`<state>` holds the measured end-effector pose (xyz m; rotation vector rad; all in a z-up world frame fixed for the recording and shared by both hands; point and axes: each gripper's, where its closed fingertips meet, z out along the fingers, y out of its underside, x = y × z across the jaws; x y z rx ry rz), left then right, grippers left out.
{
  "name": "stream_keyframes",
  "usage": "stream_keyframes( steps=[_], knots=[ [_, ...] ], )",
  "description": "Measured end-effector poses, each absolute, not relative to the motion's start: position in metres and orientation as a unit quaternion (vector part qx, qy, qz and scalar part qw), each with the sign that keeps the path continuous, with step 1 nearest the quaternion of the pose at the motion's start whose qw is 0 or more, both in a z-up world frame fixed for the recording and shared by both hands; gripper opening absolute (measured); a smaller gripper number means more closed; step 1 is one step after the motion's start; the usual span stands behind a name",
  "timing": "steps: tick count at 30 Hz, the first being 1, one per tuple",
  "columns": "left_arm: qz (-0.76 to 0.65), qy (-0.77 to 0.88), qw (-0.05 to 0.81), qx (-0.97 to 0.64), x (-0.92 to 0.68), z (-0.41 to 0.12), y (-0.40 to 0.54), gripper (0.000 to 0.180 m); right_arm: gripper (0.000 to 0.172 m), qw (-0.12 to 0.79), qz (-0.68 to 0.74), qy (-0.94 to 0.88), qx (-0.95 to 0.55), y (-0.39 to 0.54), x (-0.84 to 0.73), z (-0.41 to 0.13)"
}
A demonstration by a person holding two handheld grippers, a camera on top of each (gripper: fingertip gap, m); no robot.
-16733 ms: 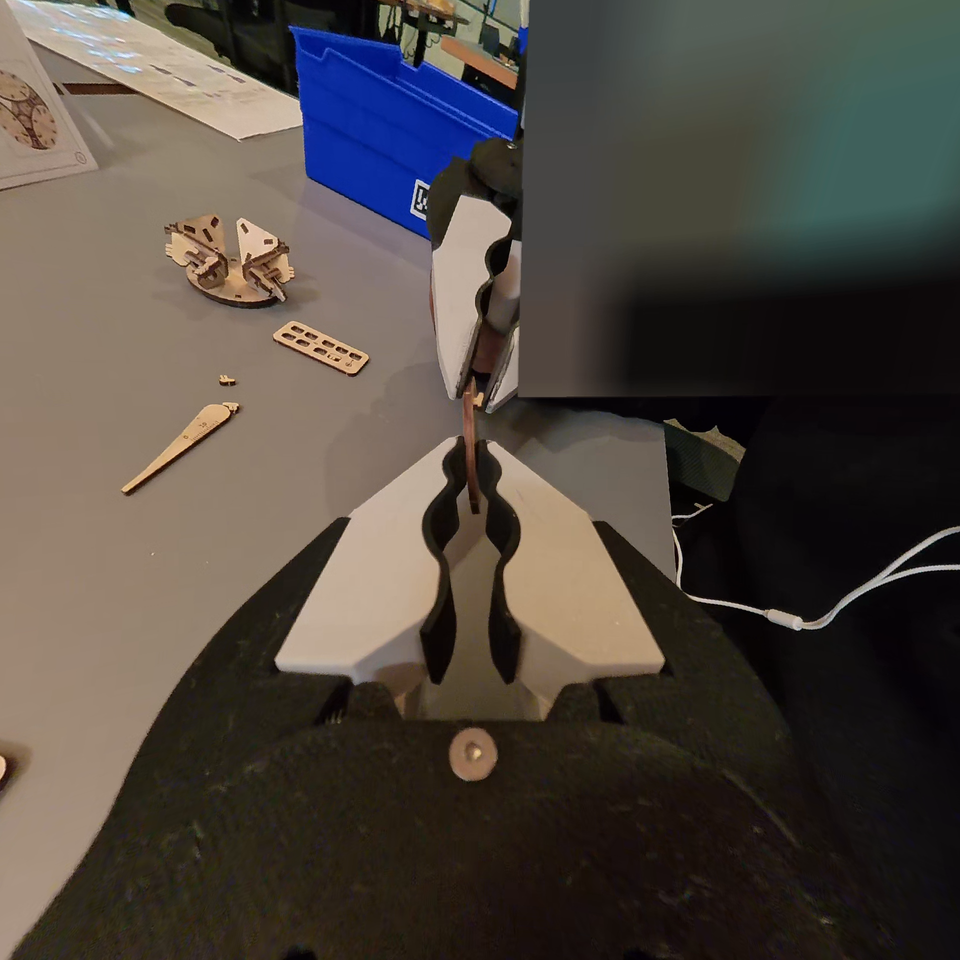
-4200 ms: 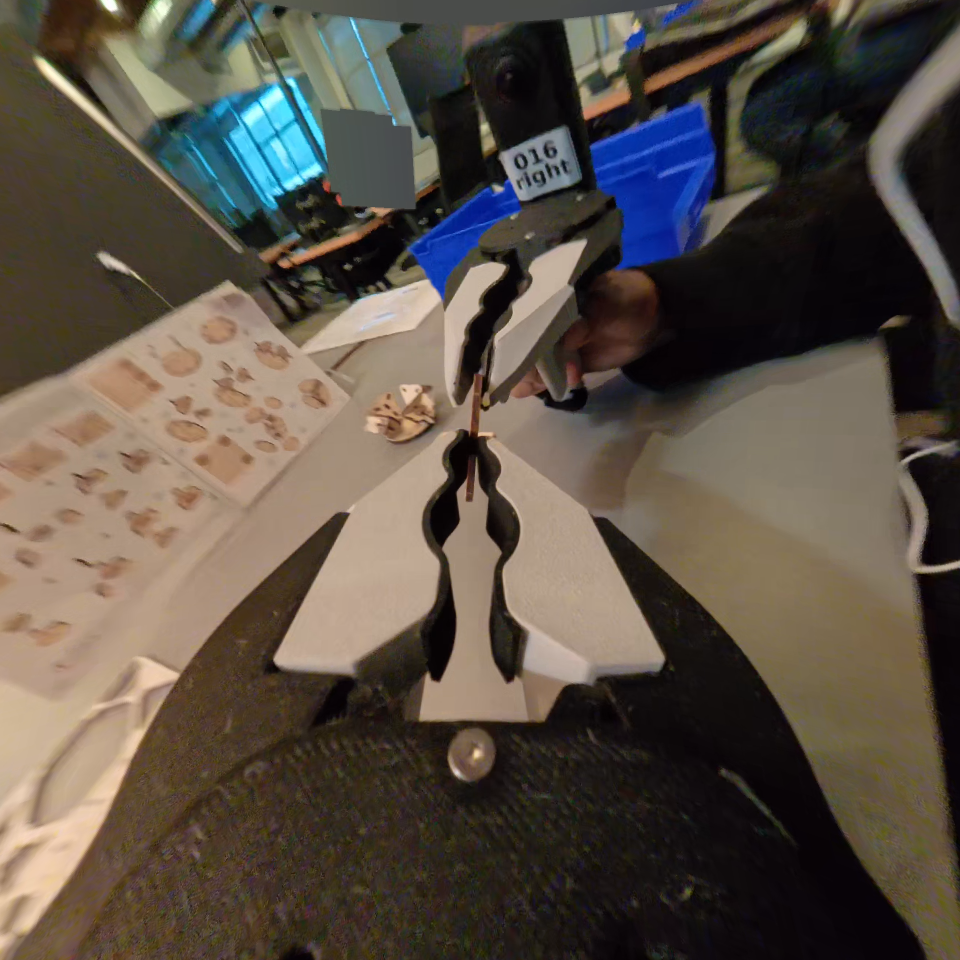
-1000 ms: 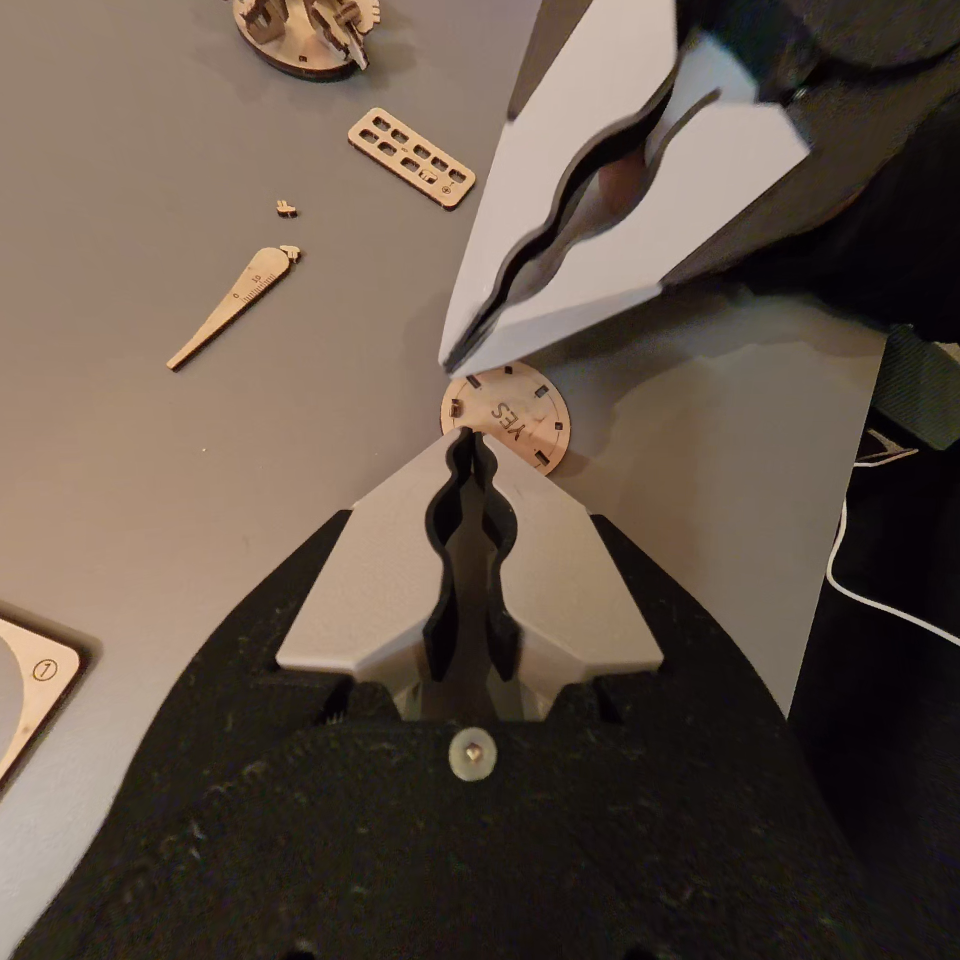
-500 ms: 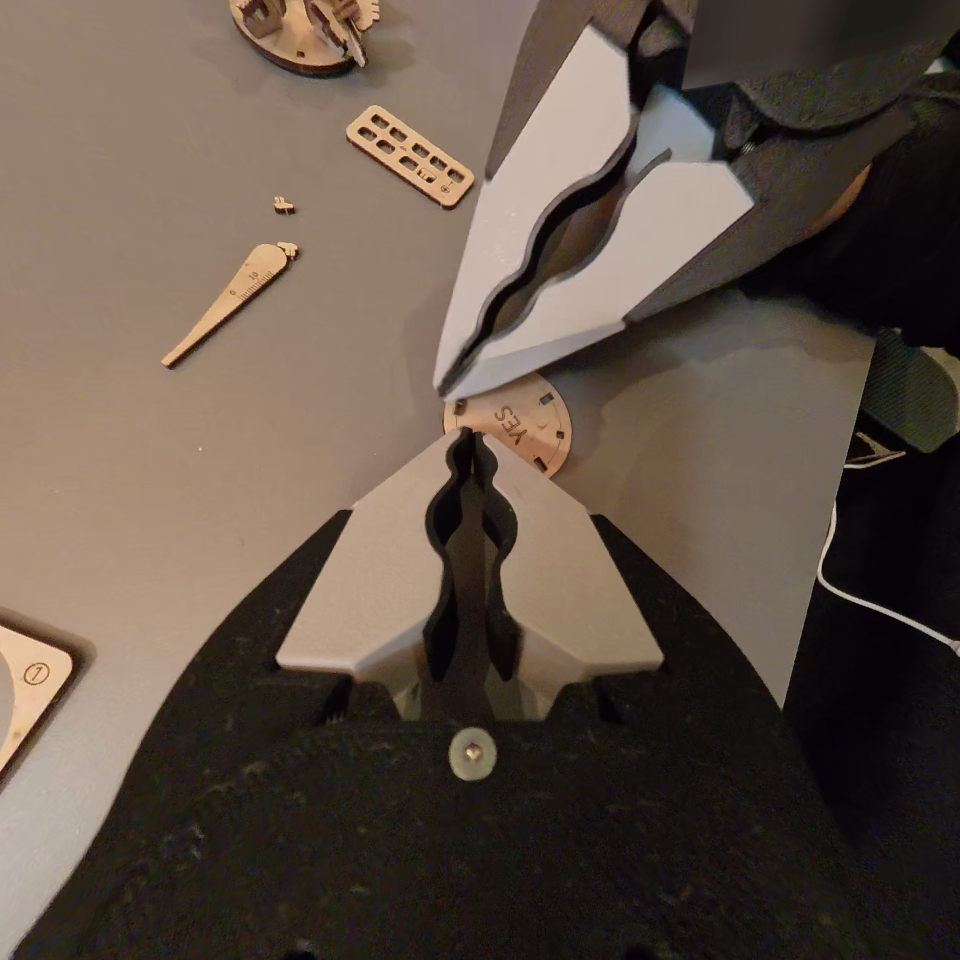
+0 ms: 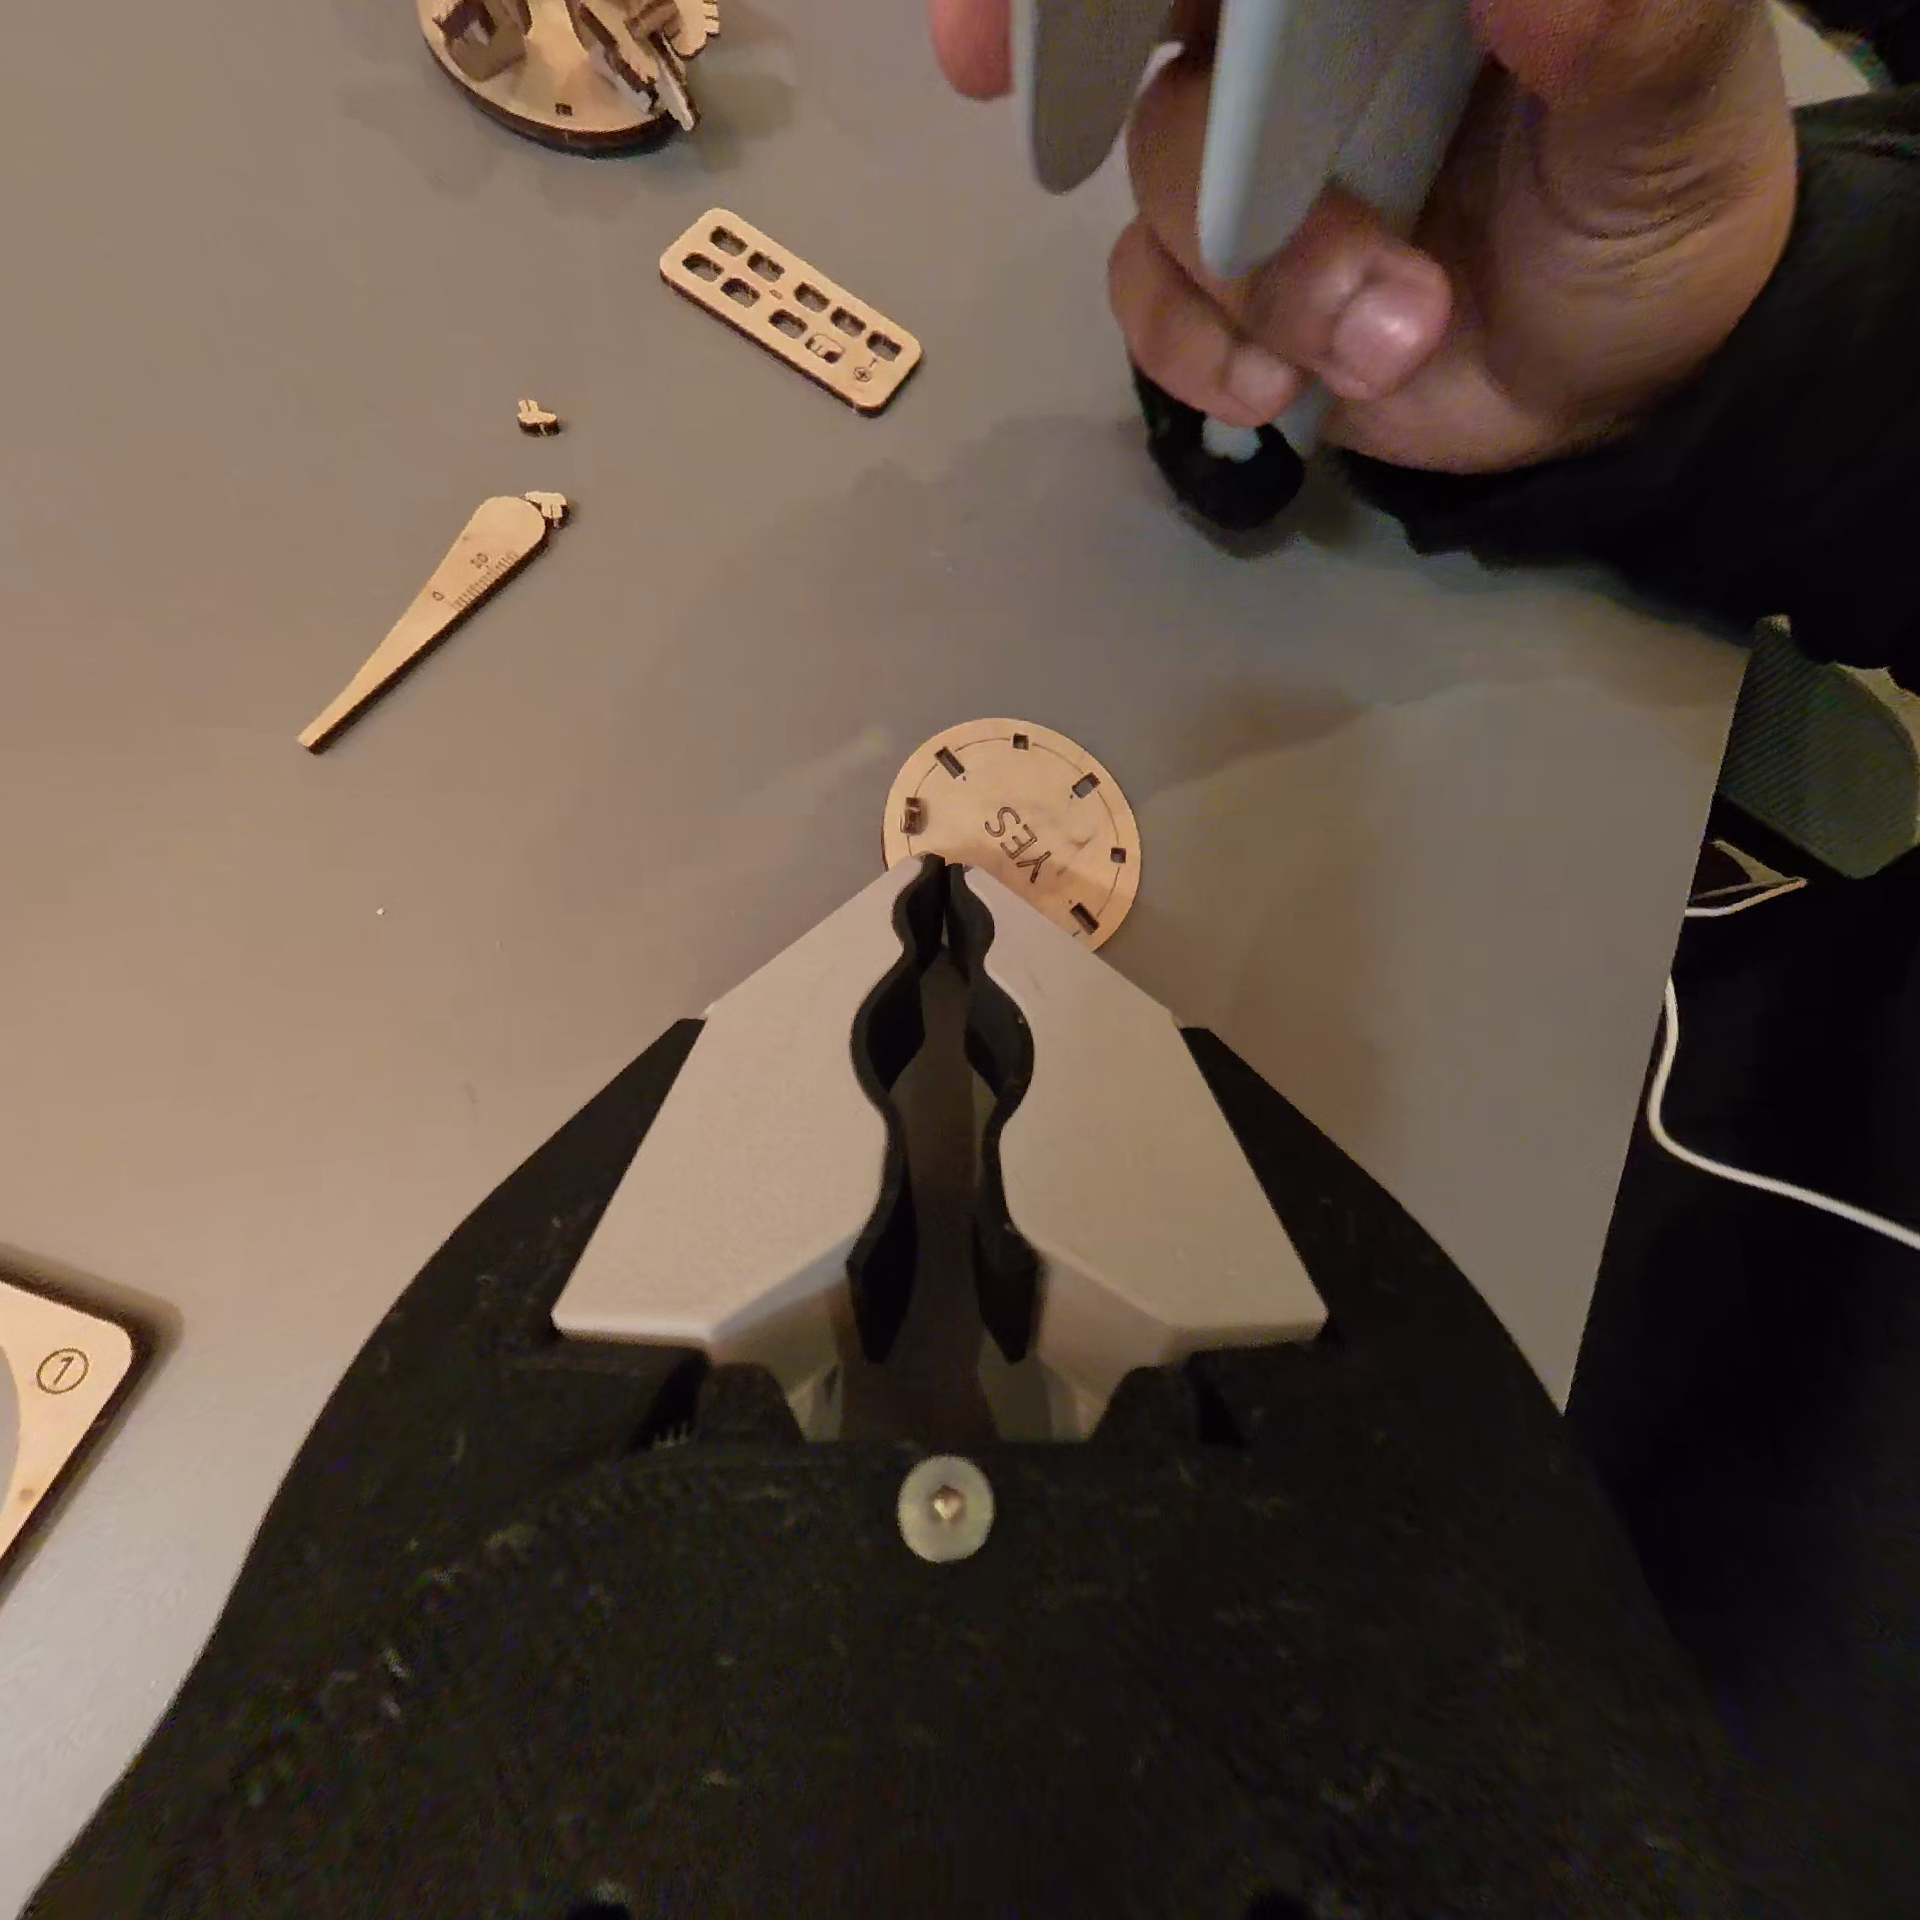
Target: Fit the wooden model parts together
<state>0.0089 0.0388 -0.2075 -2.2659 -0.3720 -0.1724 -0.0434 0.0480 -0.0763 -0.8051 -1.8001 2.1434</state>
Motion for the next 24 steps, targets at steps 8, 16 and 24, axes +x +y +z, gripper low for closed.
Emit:
stream_keyframes(
  steps=[8, 16, 24],
  knots=[
    [0.027, -0.067, 0.504, -0.861, 0.024, -0.17, 0.036, 0.0, 0.0, 0.163, 0.792, -0.536, -0.242, 0.021, -0.048, -0.029],
    [0.218, -0.028, 0.388, -0.895, 0.022, -0.2, 0.042, 0.0, 0.0, 0.239, 0.783, -0.515, -0.254, 0.003, -0.076, -0.031],
    [0.275, -0.046, 0.345, -0.896, 0.016, -0.207, 0.042, 0.0, 0.0, 0.246, 0.756, -0.538, -0.282, -0.004, -0.092, -0.058]
  ],
)
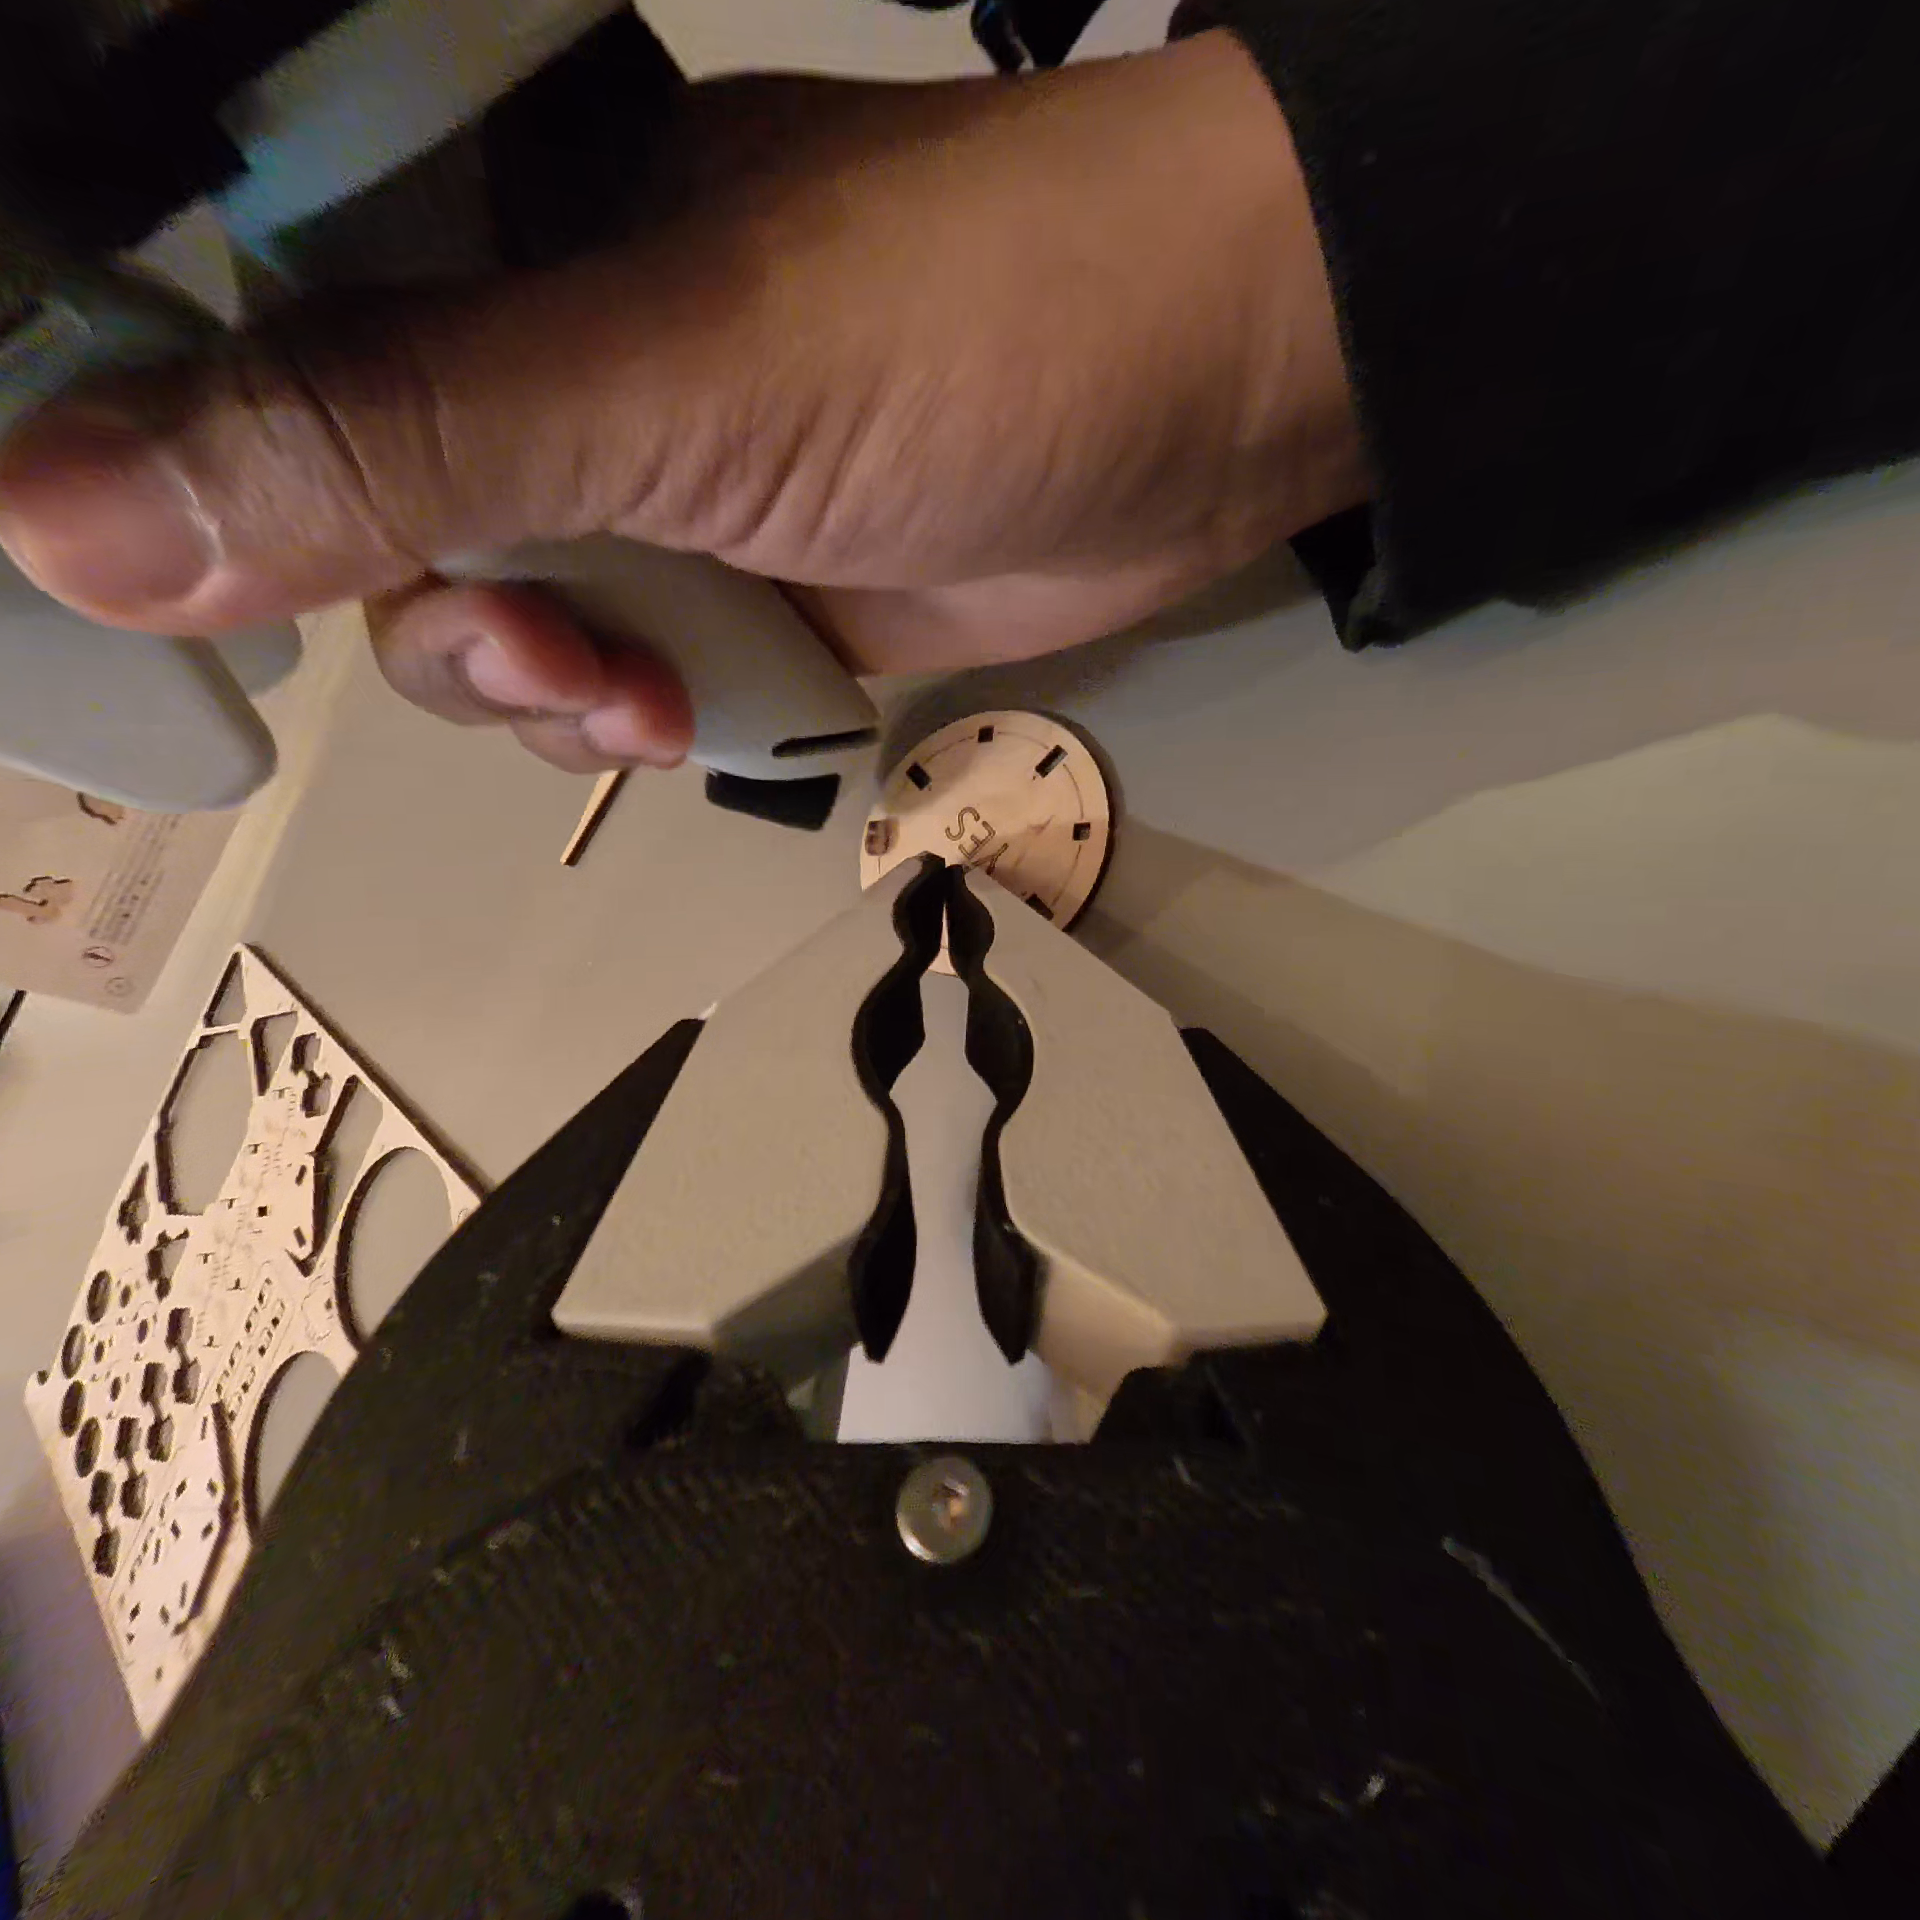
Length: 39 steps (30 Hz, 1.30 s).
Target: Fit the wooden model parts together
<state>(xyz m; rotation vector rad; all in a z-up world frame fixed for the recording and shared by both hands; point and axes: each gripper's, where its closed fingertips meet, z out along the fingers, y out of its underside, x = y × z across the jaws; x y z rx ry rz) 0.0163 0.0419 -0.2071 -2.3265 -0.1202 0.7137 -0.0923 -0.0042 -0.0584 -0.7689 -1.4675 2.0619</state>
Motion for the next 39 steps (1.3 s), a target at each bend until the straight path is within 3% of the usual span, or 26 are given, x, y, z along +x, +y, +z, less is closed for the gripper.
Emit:
stream_keyframes(
  steps=[10, 14, 19, 23, 28, 31, 36, 39],
  knots=[
    [0.269, -0.062, 0.342, -0.898, 0.016, -0.209, 0.041, 0.0, 0.0, 0.27, 0.757, -0.545, -0.24, -0.018, -0.08, -0.05],
    [0.274, -0.064, 0.338, -0.898, 0.016, -0.209, 0.041, 0.0, 0.0, 0.272, 0.72, -0.592, -0.238, -0.029, -0.085, -0.074],
    [0.275, -0.064, 0.338, -0.898, 0.016, -0.209, 0.04, 0.0, 0.0, 0.294, 0.753, -0.545, -0.222, -0.017, -0.076, -0.041],
    [0.274, -0.065, 0.338, -0.898, 0.016, -0.209, 0.04, 0.0, 0.0, 0.273, 0.72, -0.596, -0.228, -0.035, -0.082, -0.072],
    [0.273, -0.065, 0.339, -0.898, 0.016, -0.209, 0.04, 0.0, 0.0, 0.281, 0.758, -0.548, -0.218, -0.026, -0.073, -0.044],
    [0.275, -0.065, 0.338, -0.898, 0.016, -0.209, 0.04, 0.0, 0.0, 0.26, 0.728, -0.593, -0.227, -0.038, -0.08, -0.073],
    [0.274, -0.066, 0.338, -0.898, 0.016, -0.209, 0.04, 0.0, 0.0, 0.287, 0.757, -0.548, -0.211, -0.028, -0.073, -0.041],
    [0.274, -0.066, 0.338, -0.898, 0.016, -0.209, 0.04, 0.0, 0.0, 0.274, 0.731, -0.589, -0.21, -0.042, -0.076, -0.07]
  ],
)
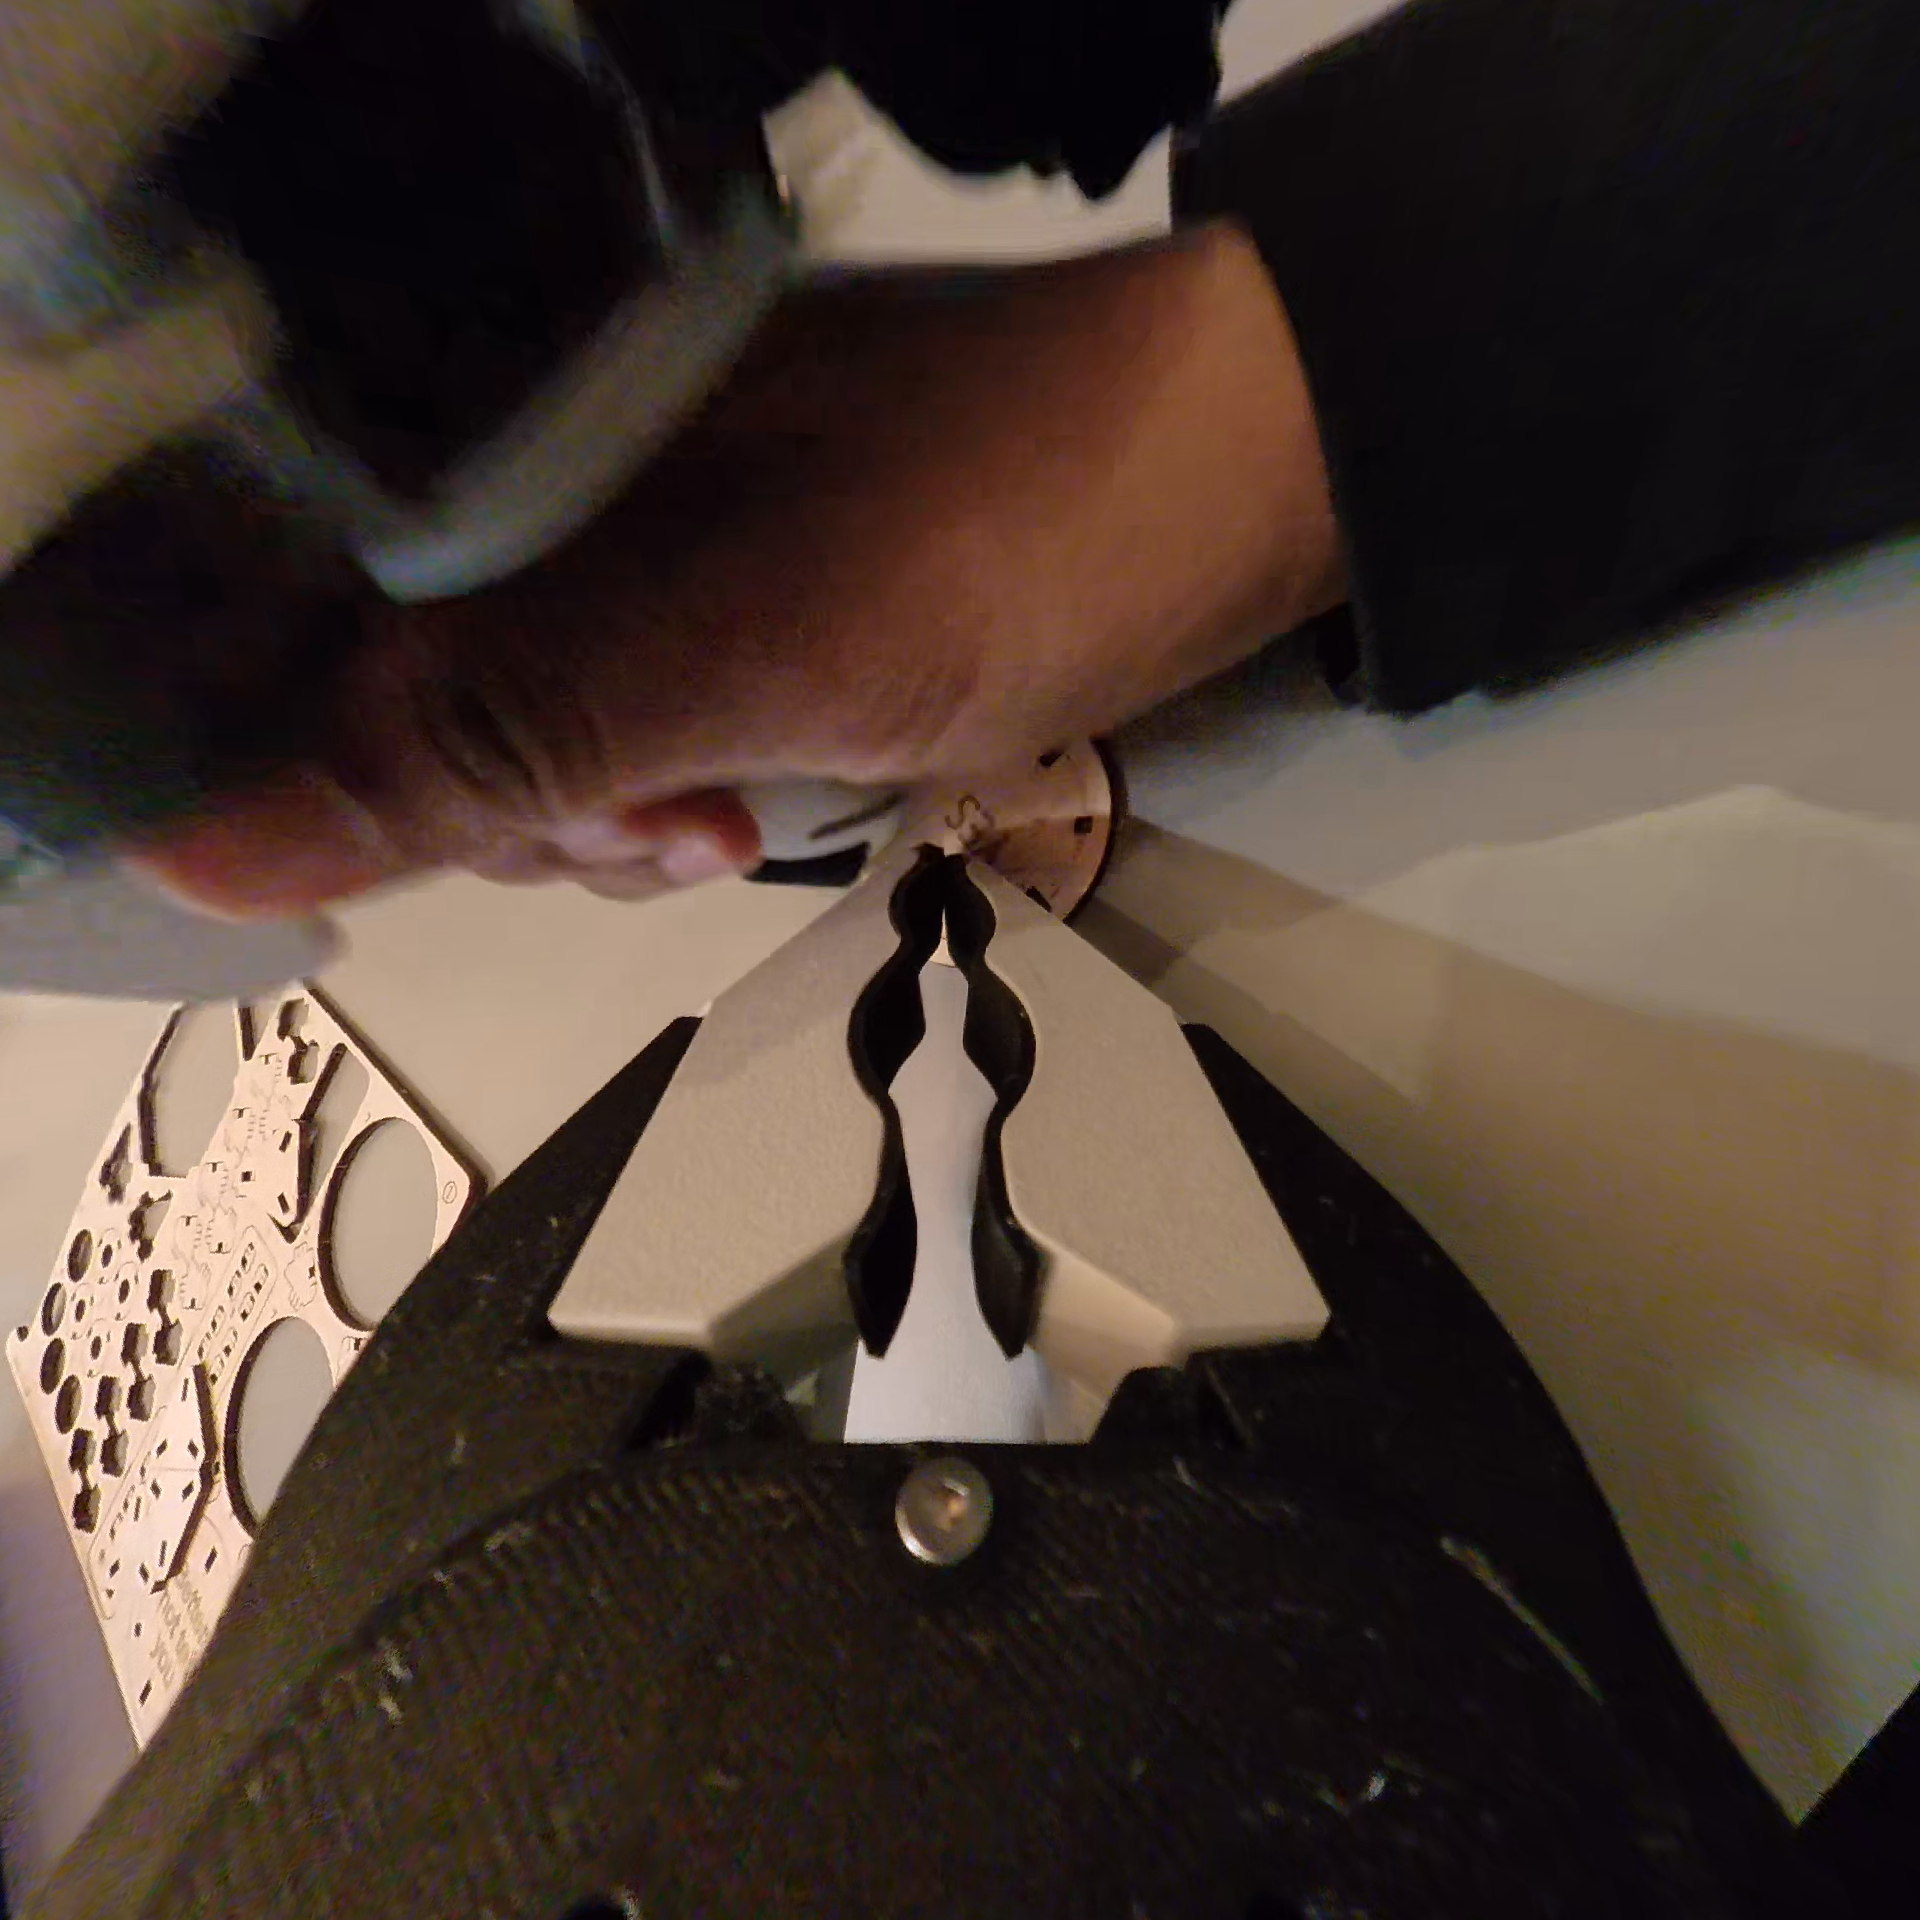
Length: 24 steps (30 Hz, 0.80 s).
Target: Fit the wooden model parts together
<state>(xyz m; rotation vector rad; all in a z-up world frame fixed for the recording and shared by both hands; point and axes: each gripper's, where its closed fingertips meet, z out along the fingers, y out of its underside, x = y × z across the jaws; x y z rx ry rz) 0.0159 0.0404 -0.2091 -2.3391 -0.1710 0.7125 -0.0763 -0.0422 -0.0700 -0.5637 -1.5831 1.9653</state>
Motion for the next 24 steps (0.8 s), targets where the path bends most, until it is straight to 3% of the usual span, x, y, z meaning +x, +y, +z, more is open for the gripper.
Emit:
stream_keyframes(
  steps=[7, 12, 17, 20, 24],
  knots=[
    [0.274, -0.066, 0.338, -0.898, 0.016, -0.209, 0.04, 0.0, 0.0, 0.302, 0.748, -0.554, -0.205, -0.028, -0.075, -0.044],
    [0.27, -0.067, 0.339, -0.898, 0.016, -0.209, 0.04, 0.0, 0.0, 0.283, 0.719, -0.599, -0.209, -0.043, -0.077, -0.074],
    [0.272, -0.066, 0.339, -0.898, 0.015, -0.209, 0.04, 0.0, 0.0, 0.291, 0.753, -0.552, -0.209, -0.029, -0.073, -0.043],
    [0.271, -0.067, 0.339, -0.898, 0.015, -0.209, 0.041, 0.0, 0.0, 0.282, 0.719, -0.598, -0.214, -0.041, -0.079, -0.075],
    [0.269, -0.068, 0.34, -0.898, 0.015, -0.209, 0.041, 0.0, 0.0, 0.291, 0.74, -0.569, -0.21, -0.033, -0.077, -0.054]
  ],
)
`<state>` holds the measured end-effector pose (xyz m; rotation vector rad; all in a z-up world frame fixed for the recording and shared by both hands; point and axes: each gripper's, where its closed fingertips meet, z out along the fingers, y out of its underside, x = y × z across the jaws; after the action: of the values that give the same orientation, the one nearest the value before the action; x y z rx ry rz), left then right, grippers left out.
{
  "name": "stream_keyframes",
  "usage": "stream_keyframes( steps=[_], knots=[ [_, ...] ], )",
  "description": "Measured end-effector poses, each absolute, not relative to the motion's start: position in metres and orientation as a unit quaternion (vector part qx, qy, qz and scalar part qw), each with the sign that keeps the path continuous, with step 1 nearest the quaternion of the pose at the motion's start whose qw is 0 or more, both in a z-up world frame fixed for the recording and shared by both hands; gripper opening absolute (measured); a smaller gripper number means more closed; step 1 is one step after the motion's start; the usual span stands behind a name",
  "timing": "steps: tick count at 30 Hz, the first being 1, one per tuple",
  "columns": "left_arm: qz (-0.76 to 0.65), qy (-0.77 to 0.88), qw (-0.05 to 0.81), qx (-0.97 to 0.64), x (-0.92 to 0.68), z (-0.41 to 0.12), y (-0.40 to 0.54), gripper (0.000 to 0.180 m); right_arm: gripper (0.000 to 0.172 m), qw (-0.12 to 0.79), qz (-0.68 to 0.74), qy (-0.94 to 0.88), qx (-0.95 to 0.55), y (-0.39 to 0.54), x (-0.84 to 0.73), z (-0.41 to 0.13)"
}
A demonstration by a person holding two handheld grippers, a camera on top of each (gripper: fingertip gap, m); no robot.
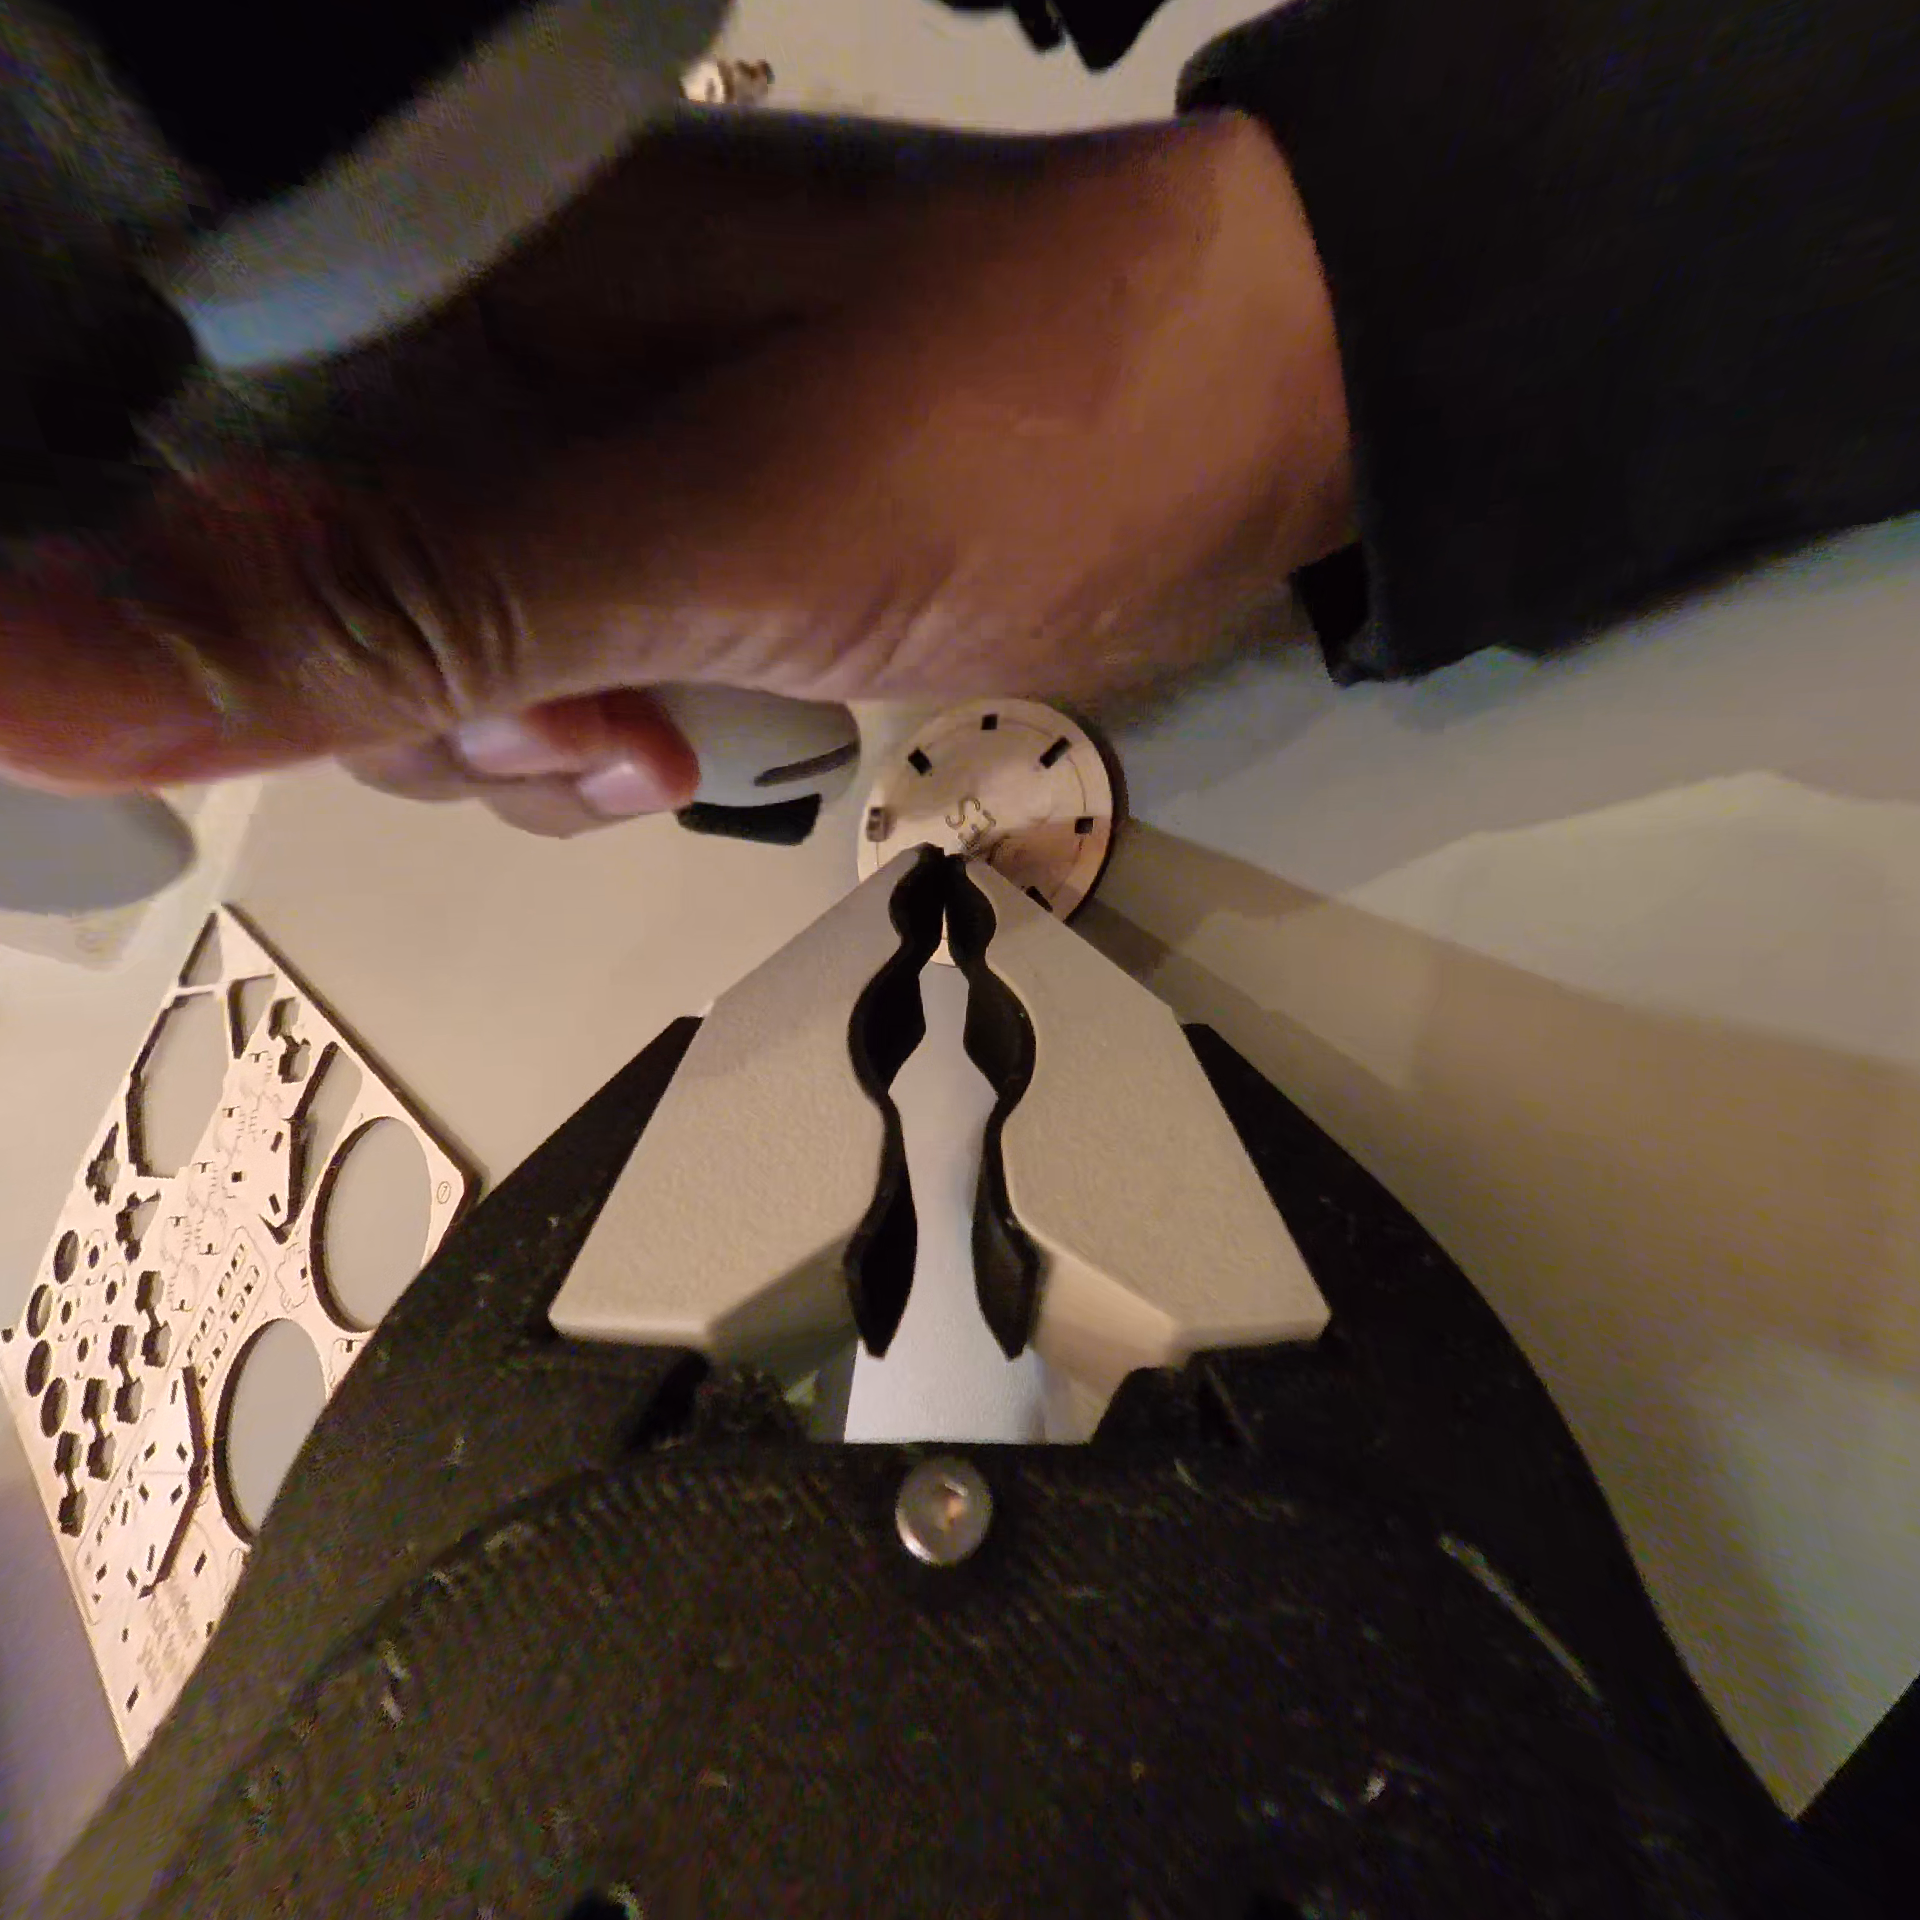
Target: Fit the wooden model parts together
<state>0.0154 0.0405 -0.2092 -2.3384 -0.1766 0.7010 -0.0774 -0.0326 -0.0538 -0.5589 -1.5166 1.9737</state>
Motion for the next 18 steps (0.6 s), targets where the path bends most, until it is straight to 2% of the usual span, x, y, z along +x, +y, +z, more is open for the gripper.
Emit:
stream_keyframes(
  steps=[5, 9, 13, 15, 18],
  knots=[
    [0.27, -0.068, 0.34, -0.898, 0.015, -0.209, 0.041, 0.0, 0.0, 0.281, 0.711, -0.607, -0.218, -0.041, -0.084, -0.079],
    [0.271, -0.068, 0.34, -0.898, 0.015, -0.209, 0.041, 0.0, 0.0, 0.305, 0.737, -0.563, -0.216, -0.025, -0.08, -0.049],
    [0.27, -0.068, 0.34, -0.898, 0.015, -0.209, 0.041, 0.0, 0.0, 0.288, 0.71, -0.598, -0.236, -0.032, -0.087, -0.078],
    [0.268, -0.069, 0.34, -0.899, 0.016, -0.209, 0.041, 0.0, 0.0, 0.334, 0.704, -0.582, -0.235, -0.021, -0.093, -0.068],
    [0.268, -0.069, 0.34, -0.899, 0.015, -0.209, 0.041, 0.0, 0.0, 0.334, 0.722, -0.543, -0.27, 0.005, -0.097, -0.052]
  ],
)
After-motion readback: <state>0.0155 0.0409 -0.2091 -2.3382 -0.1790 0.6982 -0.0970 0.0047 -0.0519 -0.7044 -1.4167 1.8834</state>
